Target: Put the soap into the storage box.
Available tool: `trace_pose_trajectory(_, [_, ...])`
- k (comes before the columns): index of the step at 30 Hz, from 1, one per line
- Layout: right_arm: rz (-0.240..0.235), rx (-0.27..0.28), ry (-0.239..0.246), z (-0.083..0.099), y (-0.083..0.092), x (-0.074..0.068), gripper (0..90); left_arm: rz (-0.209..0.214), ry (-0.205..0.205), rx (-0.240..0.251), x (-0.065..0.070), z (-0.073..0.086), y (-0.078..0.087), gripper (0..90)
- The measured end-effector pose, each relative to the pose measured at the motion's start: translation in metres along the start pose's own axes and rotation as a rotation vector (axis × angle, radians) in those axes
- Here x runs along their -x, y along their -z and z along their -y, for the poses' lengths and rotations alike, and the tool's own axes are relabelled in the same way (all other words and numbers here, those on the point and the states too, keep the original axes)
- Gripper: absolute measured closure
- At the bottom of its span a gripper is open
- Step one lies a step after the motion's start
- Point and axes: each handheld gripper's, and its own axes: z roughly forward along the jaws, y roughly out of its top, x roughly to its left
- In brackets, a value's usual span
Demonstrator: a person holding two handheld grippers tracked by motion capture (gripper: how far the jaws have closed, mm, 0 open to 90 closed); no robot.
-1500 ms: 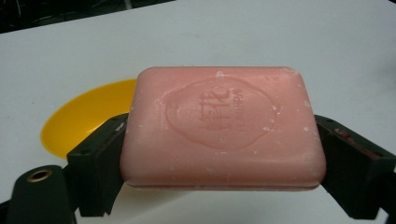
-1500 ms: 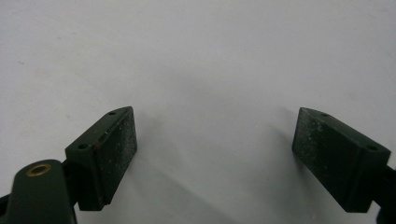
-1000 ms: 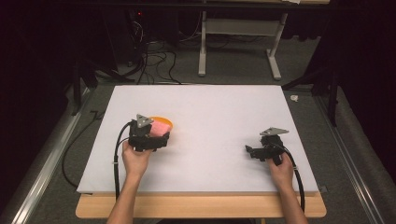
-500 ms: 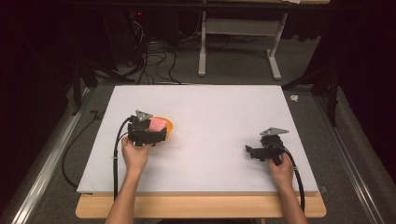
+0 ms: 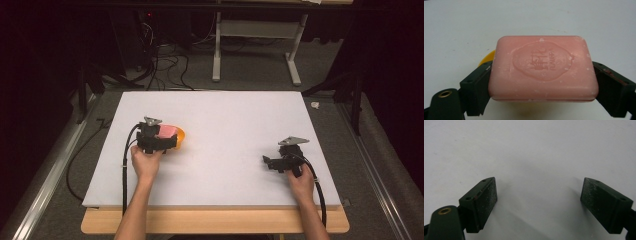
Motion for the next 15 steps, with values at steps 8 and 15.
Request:
trace_pose_trajectory(8, [0.001,-0.001,-0.001,0.0,0.0,0.0,14.6,-0.019,0.005,-0.011,0.0,0.001,-0.009,13.6])
trace_pose_trajectory(15, [-0.002,-0.001,-0.003,0.0,0.0,0.0,14.5,-0.035,0.01,-0.004,0.004,0.001,-0.014,13.5])
